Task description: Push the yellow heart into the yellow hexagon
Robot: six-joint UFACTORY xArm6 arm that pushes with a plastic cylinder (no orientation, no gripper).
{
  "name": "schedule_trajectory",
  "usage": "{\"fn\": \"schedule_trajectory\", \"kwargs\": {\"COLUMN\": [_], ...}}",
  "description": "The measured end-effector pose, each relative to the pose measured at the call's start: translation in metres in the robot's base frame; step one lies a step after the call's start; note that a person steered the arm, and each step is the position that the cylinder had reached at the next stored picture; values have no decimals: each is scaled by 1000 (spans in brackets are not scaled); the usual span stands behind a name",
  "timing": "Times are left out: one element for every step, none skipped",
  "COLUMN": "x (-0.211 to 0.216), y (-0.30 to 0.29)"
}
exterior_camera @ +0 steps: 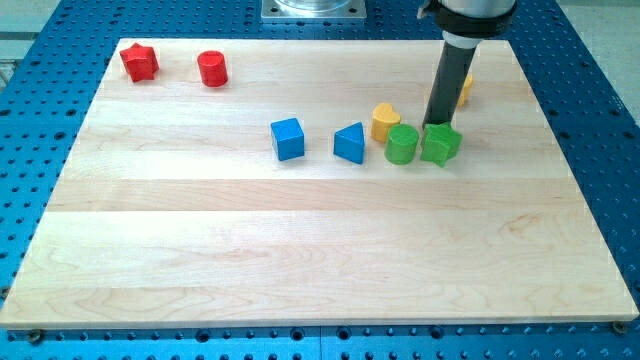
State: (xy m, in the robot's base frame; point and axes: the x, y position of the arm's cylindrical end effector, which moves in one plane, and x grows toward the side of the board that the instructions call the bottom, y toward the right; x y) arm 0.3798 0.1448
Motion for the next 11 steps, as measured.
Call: {"fn": "schedule_trajectory", "kwargs": {"x": [-10, -15, -41, -71, -20, -17, 2, 7, -28, -43, -37], "y": [-25, -46, -87, -135, -130, -140, -115, -65, -14, 7, 43]}}
